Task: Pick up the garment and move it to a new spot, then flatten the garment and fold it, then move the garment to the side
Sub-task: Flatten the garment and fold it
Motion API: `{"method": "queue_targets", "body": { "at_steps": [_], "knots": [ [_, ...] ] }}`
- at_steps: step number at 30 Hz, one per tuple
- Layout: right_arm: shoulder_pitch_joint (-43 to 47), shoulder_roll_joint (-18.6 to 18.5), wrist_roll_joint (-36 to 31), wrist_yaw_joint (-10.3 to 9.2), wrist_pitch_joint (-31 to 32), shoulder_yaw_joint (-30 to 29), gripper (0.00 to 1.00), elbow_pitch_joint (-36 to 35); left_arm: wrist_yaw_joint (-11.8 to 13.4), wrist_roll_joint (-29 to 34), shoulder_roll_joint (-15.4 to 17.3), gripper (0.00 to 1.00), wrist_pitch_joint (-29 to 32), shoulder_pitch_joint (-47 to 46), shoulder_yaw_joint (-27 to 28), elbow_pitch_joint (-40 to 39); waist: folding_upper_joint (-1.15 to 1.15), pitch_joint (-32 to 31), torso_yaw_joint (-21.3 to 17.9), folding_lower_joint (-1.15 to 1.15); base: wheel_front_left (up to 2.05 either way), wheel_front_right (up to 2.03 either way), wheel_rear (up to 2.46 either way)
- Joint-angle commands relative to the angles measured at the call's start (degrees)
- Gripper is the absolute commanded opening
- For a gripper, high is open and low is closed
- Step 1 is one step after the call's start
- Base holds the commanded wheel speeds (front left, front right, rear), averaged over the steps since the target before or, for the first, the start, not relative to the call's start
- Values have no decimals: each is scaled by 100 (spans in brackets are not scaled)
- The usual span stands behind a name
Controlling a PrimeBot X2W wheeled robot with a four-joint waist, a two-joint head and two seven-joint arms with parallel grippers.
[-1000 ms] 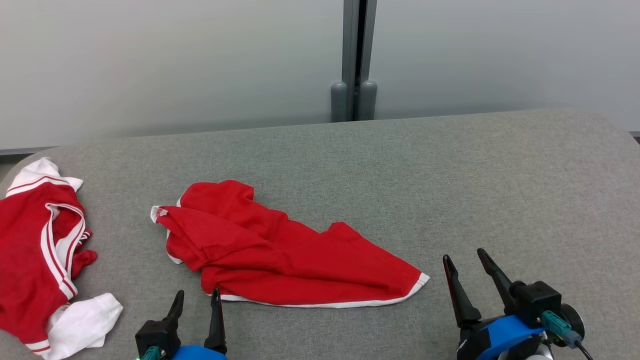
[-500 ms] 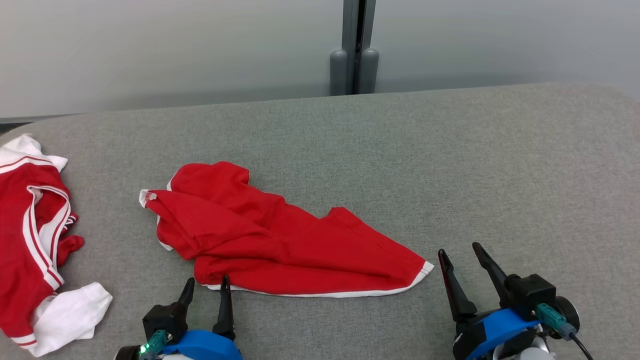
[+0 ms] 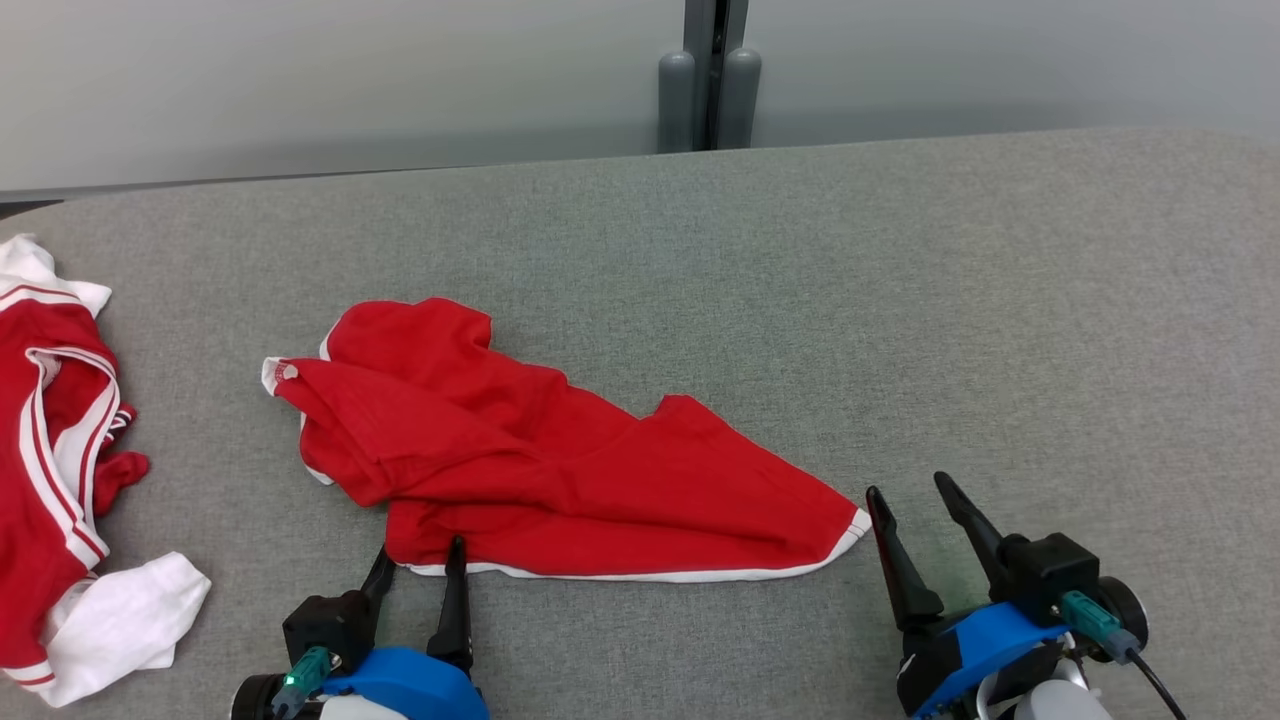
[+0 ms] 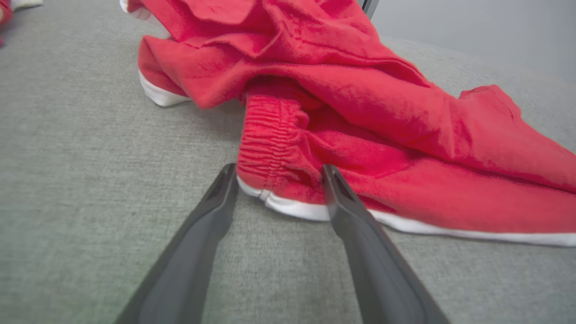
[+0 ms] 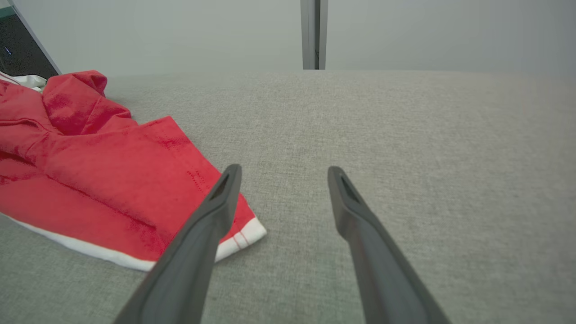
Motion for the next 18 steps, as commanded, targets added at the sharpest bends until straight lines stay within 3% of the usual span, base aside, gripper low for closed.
{"method": "queue_targets", "body": {
  "at_steps": [1, 5, 7, 8, 9, 11, 12, 14, 15, 16, 18],
  "knots": [
    [-75, -7, 28, 0, -18, 49, 100, 74, -56, -24, 0, 100, -16, -31, -2, -39, 0, 48, 29, 0, 0, 0, 0],
    [-194, -6, 93, 0, -19, 184, 100, 341, -106, -45, -1, 100, -16, -156, -14, -103, 0, 173, 55, 0, 0, 0, 0],
    [-294, -6, 138, 0, -18, 266, 100, 517, -163, -68, -1, 77, -16, -199, -70, -100, 0, 242, 67, 0, 0, 0, 0],
    [-341, -6, 149, 0, -19, 311, 100, 620, -183, -66, -1, 48, -16, -212, -118, -81, 0, 274, 77, 0, 0, 0, 0],
    [-383, -6, 169, 0, -18, 345, 100, 757, -208, -57, -1, 39, -16, -233, -148, -61, 0, 304, 88, 0, 0, 0, 0],
    [-493, -8, 219, 0, -10, 402, 100, 1020, -230, -93, -2, 10, -7, -276, -187, -47, 0, 350, 112, 0, 0, 0, 0],
    [-527, -6, 228, 0, -4, 453, 100, 1178, -246, -110, -2, 0, -8, -270, -222, -43, 0, 368, 128, 0, 0, 0, 0],
    [-571, -5, 331, 1, 34, 617, 100, 1486, -268, -129, 1, 0, -5, -274, -275, -39, 0, 390, 154, 0, 0, 0, 0],
    [-608, 12, 391, 2, 40, 724, 45, 1607, -272, -140, -1, 0, -2, -277, -286, -38, 0, 401, 166, 0, 0, 0, 0],
    [-641, 27, 468, 8, 44, 830, 0, 1718, -282, -138, -1, 0, -2, -277, -296, -36, 0, 409, 178, 0, 0, 0, 0],
    [-661, 48, 655, 11, 65, 993, 0, 1893, -297, -146, 0, 0, -2, -268, -313, -44, 0, 409, 203, 0, 0, 0, 0]
  ]
}}
